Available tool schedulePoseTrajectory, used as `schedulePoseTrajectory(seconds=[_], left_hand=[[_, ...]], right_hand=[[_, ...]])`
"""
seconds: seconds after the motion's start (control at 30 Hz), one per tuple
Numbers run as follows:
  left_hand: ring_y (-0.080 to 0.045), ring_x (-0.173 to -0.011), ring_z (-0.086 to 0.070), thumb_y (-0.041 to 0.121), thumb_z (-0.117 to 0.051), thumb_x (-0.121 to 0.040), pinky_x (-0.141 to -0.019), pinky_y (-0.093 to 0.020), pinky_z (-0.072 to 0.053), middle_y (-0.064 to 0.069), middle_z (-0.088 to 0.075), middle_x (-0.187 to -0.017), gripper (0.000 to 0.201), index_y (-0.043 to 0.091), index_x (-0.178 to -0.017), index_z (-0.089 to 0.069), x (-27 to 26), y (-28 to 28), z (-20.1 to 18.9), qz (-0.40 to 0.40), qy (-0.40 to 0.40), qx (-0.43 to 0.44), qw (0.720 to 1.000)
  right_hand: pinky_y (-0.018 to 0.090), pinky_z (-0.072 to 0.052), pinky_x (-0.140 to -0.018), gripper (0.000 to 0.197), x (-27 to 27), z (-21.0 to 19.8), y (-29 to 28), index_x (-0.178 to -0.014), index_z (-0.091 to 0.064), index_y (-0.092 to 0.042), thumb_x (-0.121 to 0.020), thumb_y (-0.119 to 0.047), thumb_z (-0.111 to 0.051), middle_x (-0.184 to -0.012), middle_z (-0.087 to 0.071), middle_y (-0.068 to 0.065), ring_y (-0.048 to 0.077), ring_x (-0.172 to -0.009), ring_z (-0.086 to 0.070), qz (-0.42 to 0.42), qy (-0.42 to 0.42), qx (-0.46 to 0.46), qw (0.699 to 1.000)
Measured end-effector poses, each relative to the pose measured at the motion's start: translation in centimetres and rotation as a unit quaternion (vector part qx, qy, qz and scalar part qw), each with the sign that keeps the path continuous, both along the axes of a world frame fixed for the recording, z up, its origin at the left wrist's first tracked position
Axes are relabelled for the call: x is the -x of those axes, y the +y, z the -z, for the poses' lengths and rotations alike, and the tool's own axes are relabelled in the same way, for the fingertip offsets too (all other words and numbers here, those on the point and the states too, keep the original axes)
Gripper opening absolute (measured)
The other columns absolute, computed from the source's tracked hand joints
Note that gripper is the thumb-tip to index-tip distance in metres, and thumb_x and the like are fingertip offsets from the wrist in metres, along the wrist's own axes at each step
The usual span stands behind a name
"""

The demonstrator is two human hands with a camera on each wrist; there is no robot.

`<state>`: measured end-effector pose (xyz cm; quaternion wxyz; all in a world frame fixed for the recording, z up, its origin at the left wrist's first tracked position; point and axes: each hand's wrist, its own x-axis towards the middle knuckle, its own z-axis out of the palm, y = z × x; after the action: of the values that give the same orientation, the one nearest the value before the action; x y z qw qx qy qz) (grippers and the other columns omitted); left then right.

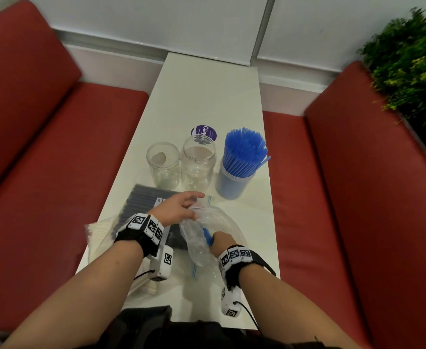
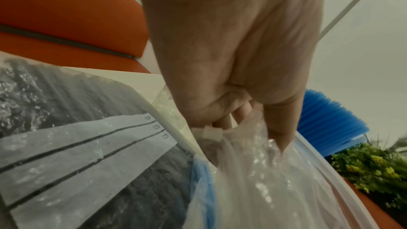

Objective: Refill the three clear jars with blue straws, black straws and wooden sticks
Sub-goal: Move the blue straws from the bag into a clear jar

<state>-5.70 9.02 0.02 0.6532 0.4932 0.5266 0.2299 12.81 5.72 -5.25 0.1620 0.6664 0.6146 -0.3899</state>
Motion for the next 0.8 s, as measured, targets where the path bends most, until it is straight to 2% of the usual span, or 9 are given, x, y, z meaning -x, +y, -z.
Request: schedulePoseTrajectory(seconds=[0.07, 0.17, 0.23, 0.3, 0.37, 0.47, 0.57, 0.67, 0.8], left_hand=[[-0.028, -0.124, -0.06, 0.0, -0.076, -0.083, -0.11, -0.049, -0.045, -0.012, -0.064, -0.131, 0.068, 0.03, -0.139, -0.051, -0.1, 0.0, 0.1, 0.016, 0.019, -0.003, 1.0], [-0.022, -0.13, -0.055, 0.009, -0.08, -0.081, -0.114, -0.043, -0.041, -0.008, -0.056, -0.141, 0.076, 0.027, -0.146, -0.045, -0.3, 0.2, -0.1, 0.045, 0.026, 0.006, 0.999], [-0.019, -0.128, -0.056, 0.004, -0.079, -0.081, -0.113, -0.037, -0.042, -0.006, -0.055, -0.142, 0.079, 0.023, -0.148, -0.042, -0.7, 0.4, -0.4, 0.074, 0.022, 0.002, 0.997], [-0.016, -0.123, -0.06, 0.003, -0.078, -0.081, -0.108, -0.032, -0.046, -0.002, -0.061, -0.135, 0.074, 0.022, -0.145, -0.046, -1.1, 0.6, -0.8, 0.103, 0.044, -0.018, 0.994], [-0.014, -0.116, -0.065, 0.009, -0.08, -0.08, -0.101, -0.026, -0.049, 0.002, -0.068, -0.124, 0.063, 0.02, -0.137, -0.055, -1.4, 0.8, -1.1, 0.124, 0.076, -0.04, 0.989], [-0.013, -0.109, -0.068, 0.023, -0.087, -0.075, -0.102, -0.031, -0.049, 0.005, -0.074, -0.114, 0.053, 0.02, -0.125, -0.067, -1.8, 1.1, -1.3, 0.125, 0.116, -0.062, 0.983], [-0.014, -0.107, -0.068, 0.033, -0.089, -0.071, -0.103, -0.037, -0.049, 0.003, -0.075, -0.11, 0.05, 0.021, -0.117, -0.072, -2.2, 1.4, -1.2, 0.123, 0.151, -0.082, 0.977], [-0.018, -0.099, -0.069, 0.038, -0.087, -0.07, -0.096, -0.04, -0.053, -0.001, -0.075, -0.103, 0.044, 0.02, -0.109, -0.075, -2.5, 1.8, -1.0, 0.105, 0.231, -0.103, 0.962], [-0.021, -0.084, -0.067, 0.036, -0.072, -0.073, -0.08, -0.039, -0.056, -0.001, -0.071, -0.088, 0.027, 0.018, -0.092, -0.071, -2.4, 2.0, -1.0, 0.023, 0.314, -0.153, 0.937]], right_hand=[[0.038, -0.046, -0.089, 0.07, -0.1, -0.3, 0.0, -0.098, -0.068, -0.002, -0.105, -0.058, -0.027, -0.102, -0.069, 0.019, 0.034, -0.095, -0.064, 0.007, 0.018, 0.015, 1.0], [0.037, -0.053, -0.09, 0.031, -0.4, -1.1, 0.5, -0.11, -0.067, -0.005, -0.096, -0.03, -0.058, -0.103, -0.07, 0.015, 0.032, -0.099, -0.067, 0.044, 0.065, 0.034, 0.996], [0.026, -0.056, -0.068, 0.022, -0.3, -1.5, 0.9, -0.111, -0.062, -0.01, -0.09, -0.017, -0.061, -0.088, -0.065, 0.009, 0.023, -0.078, -0.067, 0.105, 0.136, 0.032, 0.985], [0.019, -0.045, -0.048, 0.008, 0.1, -2.2, 1.1, -0.104, -0.059, -0.015, -0.098, -0.018, -0.055, -0.076, -0.059, 0.004, 0.013, -0.059, -0.056, 0.169, 0.206, 0.0, 0.964], [0.024, -0.047, -0.06, 0.017, 0.4, -2.4, 1.3, -0.111, -0.065, -0.011, -0.101, -0.018, -0.053, -0.086, -0.065, 0.009, 0.016, -0.069, -0.058, 0.167, 0.239, -0.054, 0.955], [0.033, -0.049, -0.087, 0.028, 0.3, -2.5, 1.6, -0.122, -0.067, -0.001, -0.097, -0.01, -0.058, -0.115, -0.07, 0.02, 0.03, -0.105, -0.065, 0.145, 0.231, -0.158, 0.949], [0.035, -0.049, -0.099, 0.029, 0.4, -2.8, 1.5, -0.126, -0.066, -0.002, -0.098, -0.006, -0.057, -0.121, -0.068, 0.018, 0.029, -0.114, -0.062, 0.155, 0.278, -0.194, 0.928], [0.027, -0.042, -0.096, 0.031, 0.3, -2.4, 1.4, -0.131, -0.061, -0.002, -0.104, -0.012, -0.05, -0.128, -0.065, 0.02, 0.032, -0.12, -0.059, 0.133, 0.273, -0.171, 0.937], [0.027, -0.038, -0.093, 0.031, -0.2, -1.1, 0.7, -0.128, -0.061, -0.007, -0.108, -0.026, -0.045, -0.129, -0.064, 0.017, 0.033, -0.119, -0.058, 0.121, 0.252, -0.146, 0.949]])
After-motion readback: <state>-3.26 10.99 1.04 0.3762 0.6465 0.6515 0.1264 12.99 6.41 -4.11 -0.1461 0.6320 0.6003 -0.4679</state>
